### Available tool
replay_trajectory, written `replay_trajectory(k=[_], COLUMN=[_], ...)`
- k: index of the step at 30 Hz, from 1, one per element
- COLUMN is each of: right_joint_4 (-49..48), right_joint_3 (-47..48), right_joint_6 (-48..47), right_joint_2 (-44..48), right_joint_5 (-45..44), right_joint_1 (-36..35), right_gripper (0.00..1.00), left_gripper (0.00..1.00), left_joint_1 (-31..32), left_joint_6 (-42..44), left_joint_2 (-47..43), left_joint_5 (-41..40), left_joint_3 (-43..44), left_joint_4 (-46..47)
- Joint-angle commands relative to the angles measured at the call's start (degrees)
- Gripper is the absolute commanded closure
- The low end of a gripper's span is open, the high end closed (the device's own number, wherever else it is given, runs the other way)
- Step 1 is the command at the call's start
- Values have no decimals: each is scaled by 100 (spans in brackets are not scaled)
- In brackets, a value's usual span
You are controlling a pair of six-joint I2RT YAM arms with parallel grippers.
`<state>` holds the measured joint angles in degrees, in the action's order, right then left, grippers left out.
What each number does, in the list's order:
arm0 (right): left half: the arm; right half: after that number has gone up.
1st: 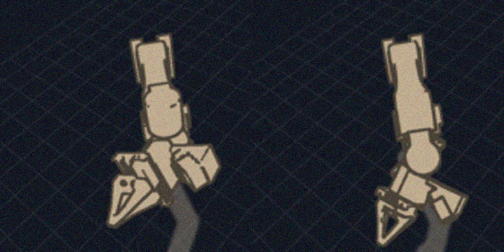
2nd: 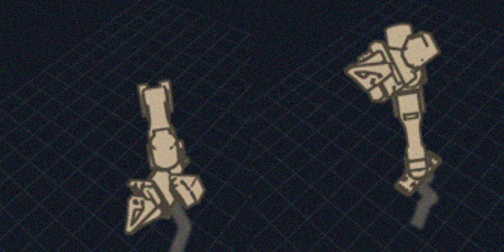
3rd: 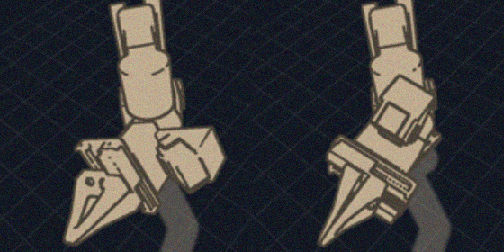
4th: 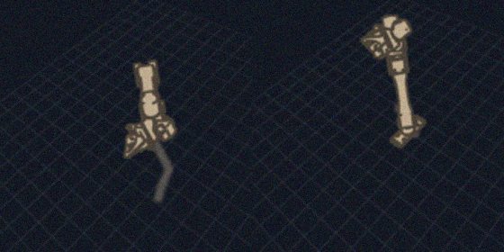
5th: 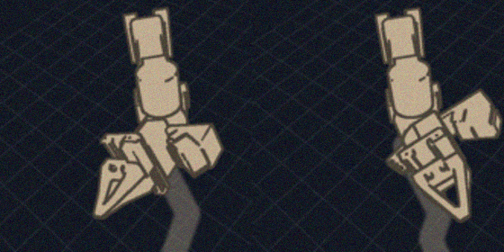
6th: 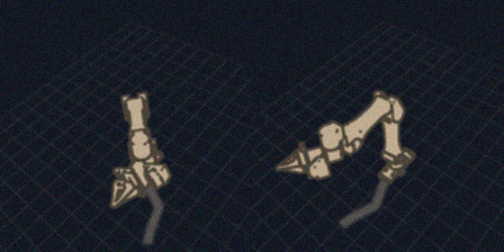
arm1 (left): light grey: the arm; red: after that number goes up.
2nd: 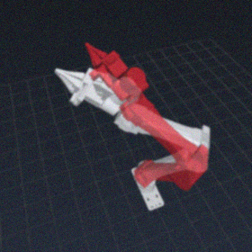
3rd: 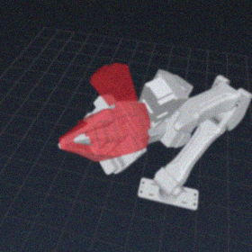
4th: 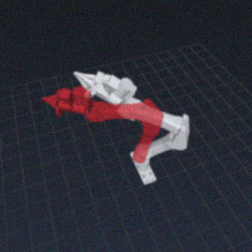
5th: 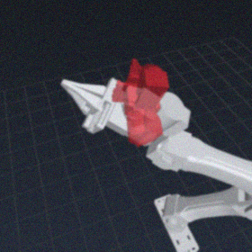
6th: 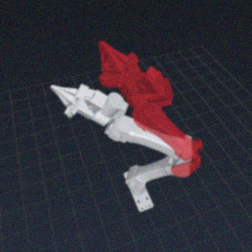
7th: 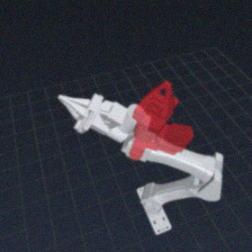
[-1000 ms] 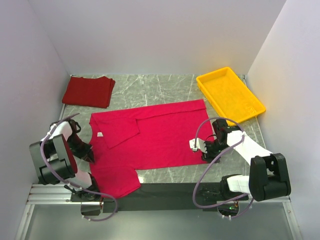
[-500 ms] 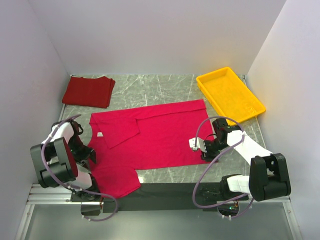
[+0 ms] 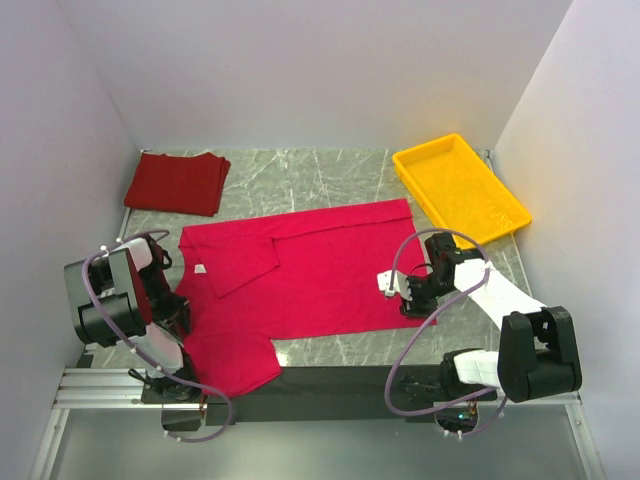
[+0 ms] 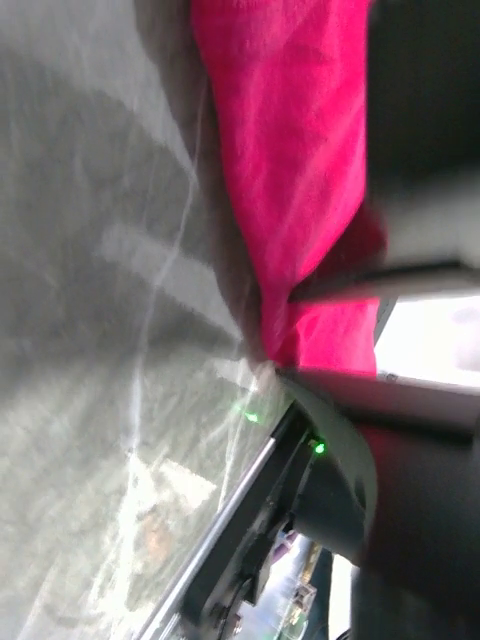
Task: Fold and stack the t-shirts
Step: Fold the tshirt
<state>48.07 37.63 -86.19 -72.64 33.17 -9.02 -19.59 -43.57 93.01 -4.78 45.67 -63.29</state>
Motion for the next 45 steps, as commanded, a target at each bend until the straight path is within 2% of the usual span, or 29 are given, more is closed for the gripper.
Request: replay_trajectory(k=[1,3,4,5,9,14,20,27,32,35,45], right_joint_4=[44,88,140,158,264,465,993,1441,1275,1108,897], right_joint_3=[280,324,333,342,394,421,508,588,290,263,-71], right_joint_6=[24,15,6,6,-12,-117,-1012,-1373,-1200,-927,-891], right_joint_2=[57,48,40,31,22,-4,-241,-357,-136,-171,-180], right_joint_5=[146,146,146,155,155,207,146,-688,-1189,-1330,-1559], right_joint_1=[31,75,84,93,119,181,269,312,322,330,225], right_gripper=[40,40,40,40,40,40,39,40,42,44,54], left_gripper=[67,80,94,99,99,99,99,99,99,99,99], left_joint_1=[43,43,52,44,52,52,43,43,43,43,43], left_joint_6=[42,112,138,173,314,551,709,657,639,631,552], left_joint_2=[-46,-46,-46,-64,-160,-713,-1145,-1400,-1549,-1619,-1865], left_joint_5=[-50,-6,29,55,249,591,916,1417,1629,1760,1919], left_joint_3=[153,144,153,144,162,372,399,223,153,21,-225], left_joint_4=[290,352,378,413,528,519,387,563,598,651,669])
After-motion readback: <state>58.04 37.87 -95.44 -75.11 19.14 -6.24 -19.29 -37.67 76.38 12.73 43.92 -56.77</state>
